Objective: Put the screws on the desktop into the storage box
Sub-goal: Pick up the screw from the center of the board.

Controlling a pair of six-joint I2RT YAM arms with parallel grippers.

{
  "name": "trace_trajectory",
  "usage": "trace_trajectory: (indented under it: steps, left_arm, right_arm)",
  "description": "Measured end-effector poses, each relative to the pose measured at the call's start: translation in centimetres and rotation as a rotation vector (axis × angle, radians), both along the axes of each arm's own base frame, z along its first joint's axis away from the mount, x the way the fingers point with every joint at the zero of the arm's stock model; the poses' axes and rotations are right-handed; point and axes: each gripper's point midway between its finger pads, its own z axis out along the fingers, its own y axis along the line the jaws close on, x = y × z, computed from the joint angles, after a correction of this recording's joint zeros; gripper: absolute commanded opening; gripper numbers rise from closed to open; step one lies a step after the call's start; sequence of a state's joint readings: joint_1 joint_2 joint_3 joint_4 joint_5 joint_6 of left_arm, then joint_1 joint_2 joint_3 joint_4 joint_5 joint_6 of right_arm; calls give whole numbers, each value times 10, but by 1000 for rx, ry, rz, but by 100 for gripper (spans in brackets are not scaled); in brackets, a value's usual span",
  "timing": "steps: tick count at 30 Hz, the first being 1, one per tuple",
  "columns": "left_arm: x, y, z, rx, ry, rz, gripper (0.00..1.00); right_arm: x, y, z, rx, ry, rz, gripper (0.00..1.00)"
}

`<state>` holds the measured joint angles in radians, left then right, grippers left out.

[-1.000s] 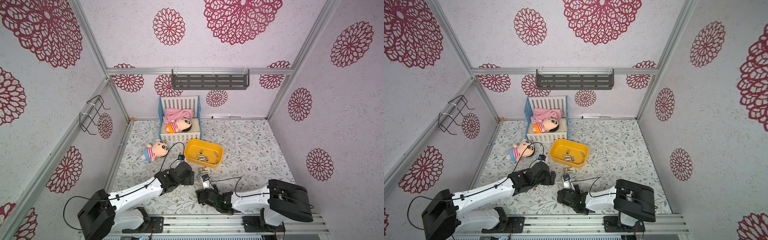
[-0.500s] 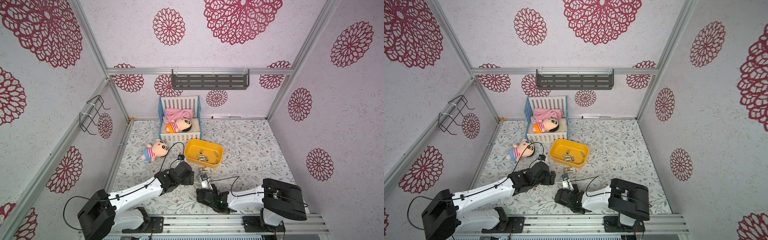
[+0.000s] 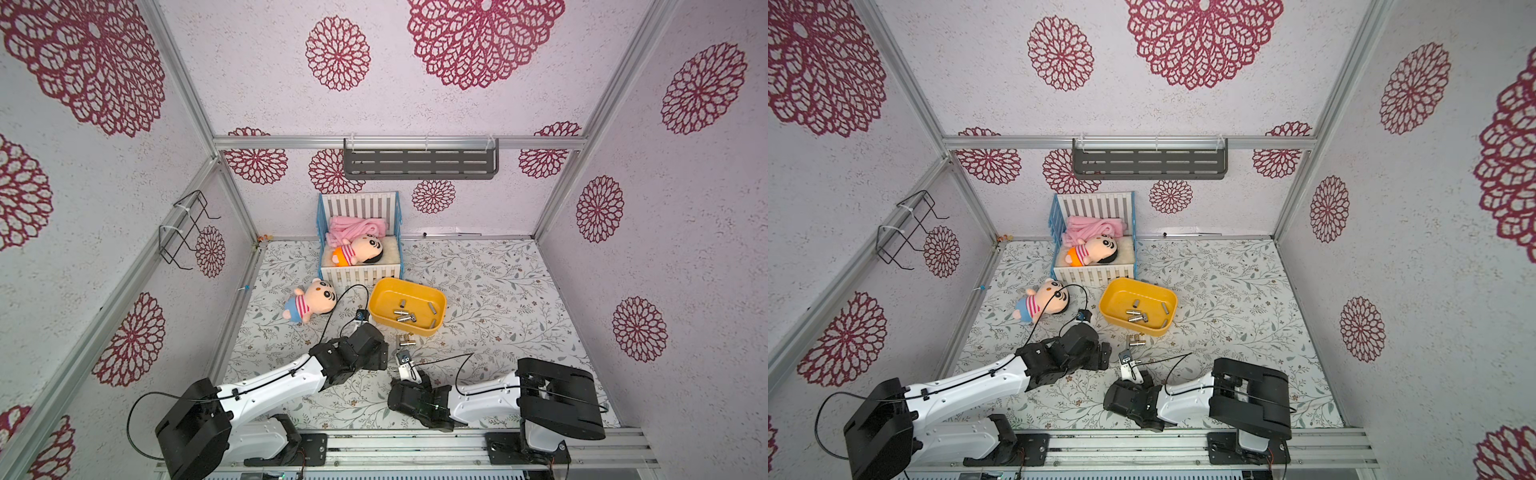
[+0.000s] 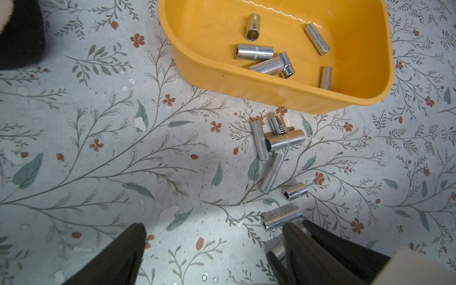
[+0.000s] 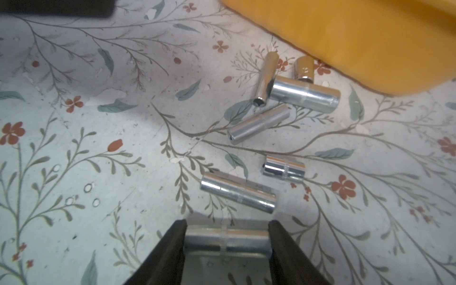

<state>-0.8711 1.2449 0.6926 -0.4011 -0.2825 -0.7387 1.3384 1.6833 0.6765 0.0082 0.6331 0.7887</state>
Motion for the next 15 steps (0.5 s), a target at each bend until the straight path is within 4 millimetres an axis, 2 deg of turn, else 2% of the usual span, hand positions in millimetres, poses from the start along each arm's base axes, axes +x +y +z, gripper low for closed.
trace_trajectory:
  steps: [3, 9, 12, 15]
  left_arm:
    - [0, 0, 0, -1, 1, -1, 90]
    - [0, -1, 2, -6, -3, -7, 86]
    - [-1, 0, 9, -27, -26, -10, 86]
    - [-1, 2, 18, -51, -57, -8, 84]
  right_arm:
    - [0, 0, 0, -4, 0, -1, 47]
    - [-2, -6, 5, -26, 6, 11, 42]
    - [-3, -10, 22, -3, -5, 15, 42]
    - [-1, -15, 51, 58, -28, 16, 42]
